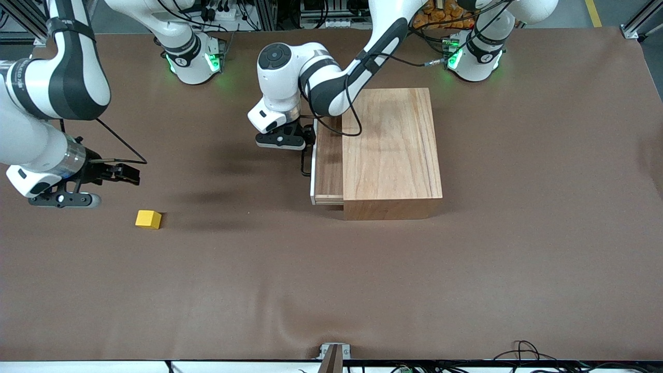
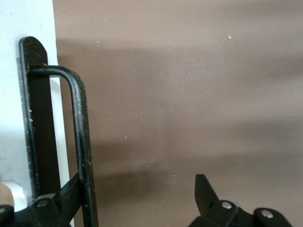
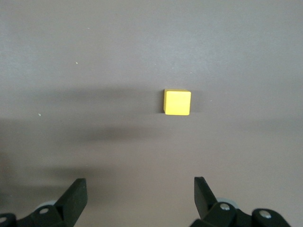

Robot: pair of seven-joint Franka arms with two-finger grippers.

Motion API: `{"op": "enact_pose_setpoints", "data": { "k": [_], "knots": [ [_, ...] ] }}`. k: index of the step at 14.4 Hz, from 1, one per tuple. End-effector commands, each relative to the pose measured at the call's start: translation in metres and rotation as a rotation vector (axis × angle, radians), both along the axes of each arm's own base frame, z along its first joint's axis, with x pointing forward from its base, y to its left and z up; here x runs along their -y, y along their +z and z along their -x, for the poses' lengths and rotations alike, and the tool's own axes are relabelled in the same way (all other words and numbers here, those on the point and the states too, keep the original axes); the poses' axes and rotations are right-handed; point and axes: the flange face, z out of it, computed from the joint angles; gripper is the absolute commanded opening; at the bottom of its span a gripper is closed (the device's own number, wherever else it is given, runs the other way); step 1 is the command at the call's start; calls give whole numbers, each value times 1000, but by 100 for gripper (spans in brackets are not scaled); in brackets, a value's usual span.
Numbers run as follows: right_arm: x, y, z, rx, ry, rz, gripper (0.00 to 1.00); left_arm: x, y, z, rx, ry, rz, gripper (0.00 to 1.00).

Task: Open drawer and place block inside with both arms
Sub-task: 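Grasp the yellow cube with the right gripper while the left pulls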

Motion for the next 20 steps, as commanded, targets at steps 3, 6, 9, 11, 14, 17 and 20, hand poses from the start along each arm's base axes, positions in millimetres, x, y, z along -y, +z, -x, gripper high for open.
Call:
{"op": "enact_pose_setpoints", "data": {
  "k": [3, 6, 9, 11, 14, 17, 20],
  "knots": [
    [40, -22, 3, -9, 51, -10, 100, 37, 9, 35, -3, 15, 113, 100],
    [58, -59, -4, -32, -9, -57, 100, 46, 6, 49, -2, 15, 136, 100],
    [78, -91, -11, -39, -70, -127, 100, 52, 8, 57, 0, 5, 157, 100],
    [79, -114, -21, -2, -66, -127, 100, 55, 7, 58, 5, 13, 182, 100],
    [83, -174, -42, 76, -54, -98, 100, 58, 6, 58, 17, 16, 217, 100],
    [81, -224, -53, 146, -1, -73, 100, 64, 11, 66, 19, 7, 247, 100],
    [74, -232, -54, 149, 3, -73, 100, 68, 14, 69, 22, 7, 287, 100]
  ]
}}
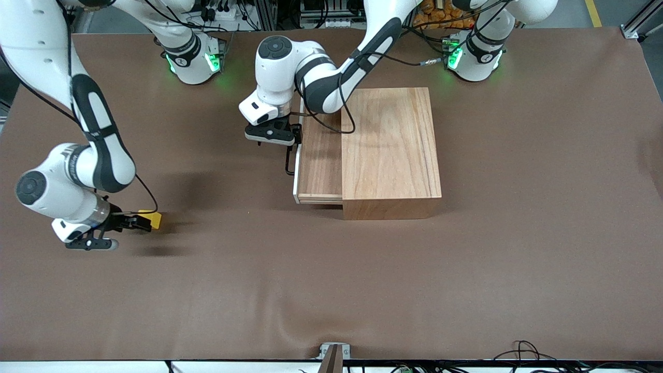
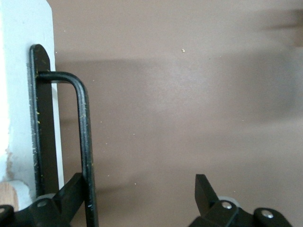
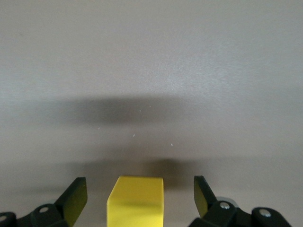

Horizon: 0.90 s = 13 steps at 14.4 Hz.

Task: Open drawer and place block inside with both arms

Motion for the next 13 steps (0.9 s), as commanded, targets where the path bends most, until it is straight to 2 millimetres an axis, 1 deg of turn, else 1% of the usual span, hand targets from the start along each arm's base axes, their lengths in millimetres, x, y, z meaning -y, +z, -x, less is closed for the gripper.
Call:
{"op": "enact_pose_setpoints", "data": {
  "k": [1, 3, 6, 8, 10, 11, 13],
  "knots": [
    [-5, 11, -6, 14, 14, -19, 100, 46, 14, 55, -38, 18, 173, 100],
    [0, 6, -3, 5, 11, -19, 100, 48, 14, 60, -41, 21, 179, 100],
    [-1, -1, 5, -27, 19, -26, 100, 49, 16, 60, -46, 27, 189, 100],
    [-2, -3, 5, -31, 28, -26, 100, 46, 13, 58, -51, 38, 178, 100],
    [2, -9, 9, -45, 25, -28, 100, 46, 10, 60, -60, 40, 162, 100],
    [1, -15, 11, -54, 45, -29, 100, 45, 11, 60, -72, 45, 152, 100],
    [7, -17, 13, -55, 117, -29, 100, 43, 10, 61, -83, 48, 132, 100]
  ]
}}
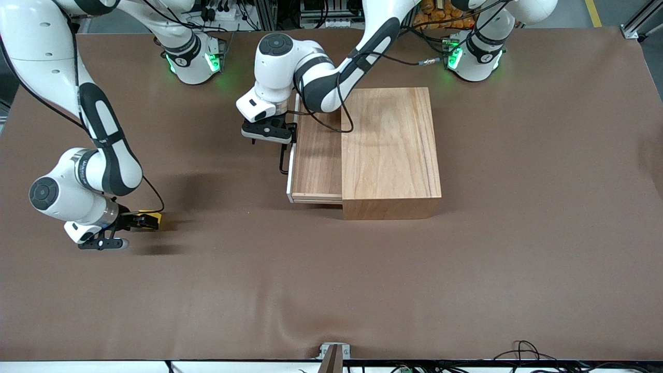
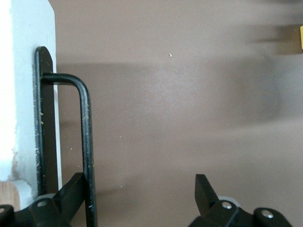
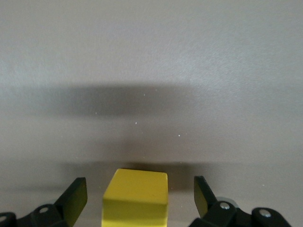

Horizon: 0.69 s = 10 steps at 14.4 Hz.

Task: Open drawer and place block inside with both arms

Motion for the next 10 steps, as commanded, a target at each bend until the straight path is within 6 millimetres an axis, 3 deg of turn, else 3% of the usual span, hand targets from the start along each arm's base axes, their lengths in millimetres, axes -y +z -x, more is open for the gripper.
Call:
{"op": "enact_pose_setpoints", "data": {
  "k": [1, 4, 5, 6, 7, 8, 10],
  "knots": [
    [9, -2, 5, -2, 62, -21, 100, 38, 7, 57, -99, 40, 94, 100],
    [-2, -5, 7, -31, 84, -29, 100, 37, 3, 64, -123, 55, 59, 100],
    [-13, -7, 7, -39, 102, -30, 80, 37, 1, 67, -133, 55, 44, 100],
    [-21, -10, 7, -46, 105, -30, 45, 36, 3, 68, -139, 57, 35, 100],
    [-21, -9, 7, -50, 104, -31, 26, 35, 2, 70, -150, 57, 17, 100],
    [-15, -8, 7, -50, 95, -32, 16, 34, 3, 72, -156, 57, -1, 100],
    [-12, -4, 6, -43, 94, -31, 16, 30, 3, 74, -171, 56, -46, 100]
  ]
}}
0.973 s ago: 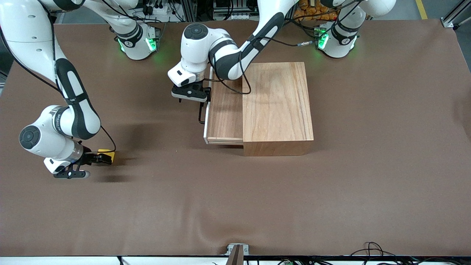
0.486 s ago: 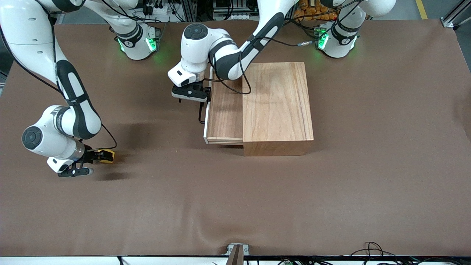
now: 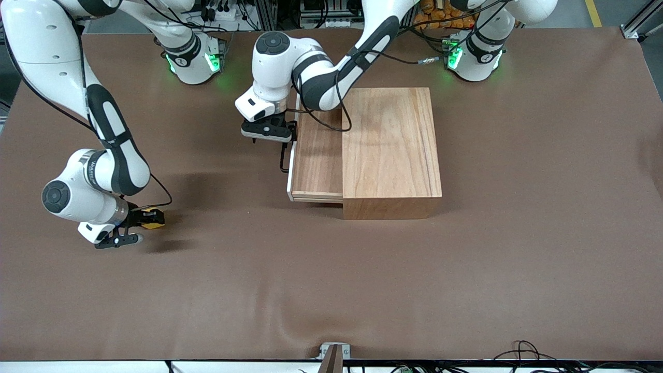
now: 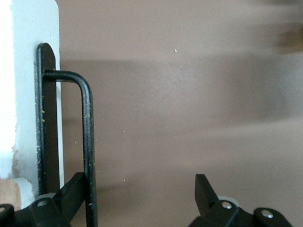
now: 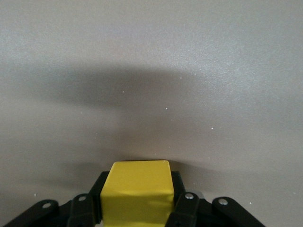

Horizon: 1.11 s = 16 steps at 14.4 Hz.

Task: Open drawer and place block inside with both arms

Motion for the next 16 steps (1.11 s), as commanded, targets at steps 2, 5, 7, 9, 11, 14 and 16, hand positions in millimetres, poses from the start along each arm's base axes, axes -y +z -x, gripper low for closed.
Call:
{"op": "enact_pose_setpoints", "data": {
  "k": [2, 5, 7, 9, 11, 14, 16],
  "knots": [
    [6, 11, -1, 13, 0, -15, 16, 26, -3, 71, -153, 47, -25, 100],
    [1, 44, -10, 24, 36, -23, 16, 24, -3, 71, -158, 50, -41, 100],
    [1, 69, -22, 17, 93, -36, 16, 21, 14, 72, -161, 49, -54, 100],
    [0, 97, -34, 2, 119, -49, 16, 11, 46, 65, -154, 53, -63, 100],
    [-2, 124, -47, -1, 130, -56, 17, 0, 80, 58, -144, 61, -62, 100],
    [-17, 150, -57, 6, 150, -61, 17, -28, 123, 30, -136, 89, -74, 100],
    [-28, 159, -61, 18, 163, -59, 17, -56, 152, 0, -129, 77, -86, 100]
  ]
}}
